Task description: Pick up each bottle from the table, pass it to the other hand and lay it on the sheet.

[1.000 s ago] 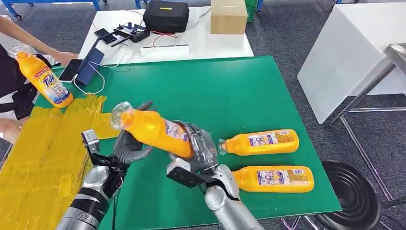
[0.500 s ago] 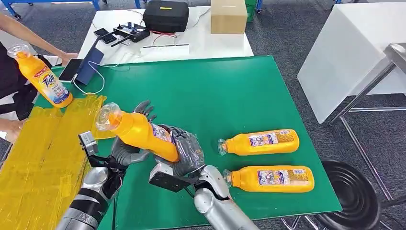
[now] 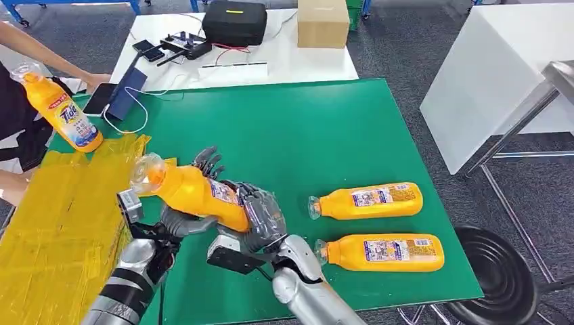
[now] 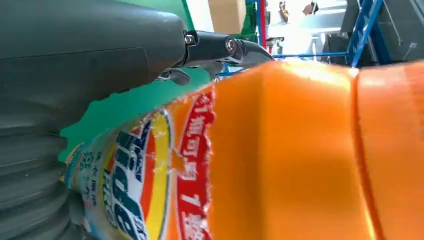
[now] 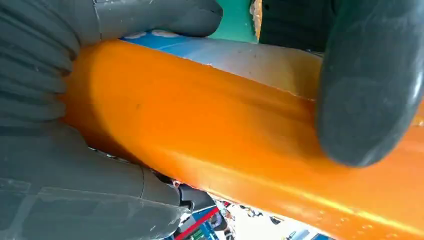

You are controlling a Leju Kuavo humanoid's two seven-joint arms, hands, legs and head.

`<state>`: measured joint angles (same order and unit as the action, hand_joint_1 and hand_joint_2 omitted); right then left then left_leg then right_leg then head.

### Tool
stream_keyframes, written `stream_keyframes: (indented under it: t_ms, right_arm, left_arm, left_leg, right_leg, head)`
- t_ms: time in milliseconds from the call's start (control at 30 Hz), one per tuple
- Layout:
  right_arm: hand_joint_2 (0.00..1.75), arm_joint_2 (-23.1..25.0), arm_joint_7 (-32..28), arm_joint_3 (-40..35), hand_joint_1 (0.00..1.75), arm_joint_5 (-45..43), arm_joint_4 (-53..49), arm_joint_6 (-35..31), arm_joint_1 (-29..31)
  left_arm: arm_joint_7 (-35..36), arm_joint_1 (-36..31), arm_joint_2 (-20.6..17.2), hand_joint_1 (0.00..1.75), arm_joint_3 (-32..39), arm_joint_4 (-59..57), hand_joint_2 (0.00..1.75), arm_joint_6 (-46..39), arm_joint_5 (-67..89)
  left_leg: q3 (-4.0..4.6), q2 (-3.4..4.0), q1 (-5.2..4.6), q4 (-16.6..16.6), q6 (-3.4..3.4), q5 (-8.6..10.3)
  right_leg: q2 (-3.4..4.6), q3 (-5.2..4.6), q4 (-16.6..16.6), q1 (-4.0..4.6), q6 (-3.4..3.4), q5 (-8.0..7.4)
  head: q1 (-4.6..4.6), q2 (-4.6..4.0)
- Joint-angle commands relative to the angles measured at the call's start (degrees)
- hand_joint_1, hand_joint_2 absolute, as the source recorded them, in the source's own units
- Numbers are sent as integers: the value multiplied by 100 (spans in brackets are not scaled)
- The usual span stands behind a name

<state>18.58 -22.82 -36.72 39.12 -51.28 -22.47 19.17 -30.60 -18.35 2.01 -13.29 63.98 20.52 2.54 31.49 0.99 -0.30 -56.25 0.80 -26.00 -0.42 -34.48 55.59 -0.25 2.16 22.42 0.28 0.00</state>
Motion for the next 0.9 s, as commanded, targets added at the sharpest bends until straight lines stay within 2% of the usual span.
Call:
stream_keyframes:
  t_ms: [33, 600, 800, 833, 867, 900]
  right_arm:
    - [175, -97, -46, -618, 175, 267, 446, -109, -188]
    - [175, -112, -75, -594, 175, 279, 428, -94, -250]
    - [175, -139, -68, -405, 175, 324, 243, -186, -362]
    - [175, -147, -69, -359, 157, 330, 176, -235, -401]
    - [175, -151, -78, -312, 35, 312, 112, -276, -439]
    - [175, -161, -104, -269, 0, 292, 22, -300, -490]
  left_arm:
    - [118, -88, 311, 175, -4, 368, 175, -366, 7]
    - [125, 33, 361, 175, -16, 524, 175, -420, 7]
    - [42, 95, 566, 175, 256, 848, 175, -800, -76]
    - [51, 126, 616, 175, 315, 971, 175, -905, -110]
    - [69, 146, 645, 175, 361, 1069, 175, -1017, -113]
    - [91, 176, 651, 175, 372, 1190, 175, -1154, -58]
  left_leg:
    - [-11, -23, 7, 1, -4, -5]
    - [-15, -31, 10, -2, -5, -7]
    - [-3, -20, 5, 0, -3, -2]
    - [-11, -33, 12, -4, -5, -8]
    - [-6, -30, 9, -4, -4, -6]
    - [-12, -36, 13, -8, -6, -11]
  right_leg:
    - [-16, 19, -6, 6, -1, 8]
    - [-23, 24, -6, 9, -1, 13]
    - [-17, 8, -4, 5, -1, 6]
    - [-26, 22, -5, 11, -2, 14]
    - [-25, 16, -4, 9, -1, 11]
    - [-27, 24, -3, 12, -1, 16]
  head:
    - [0, 0]
    - [-2, 0]
    - [0, 0]
    - [-2, 0]
    - [0, 0]
    - [0, 0]
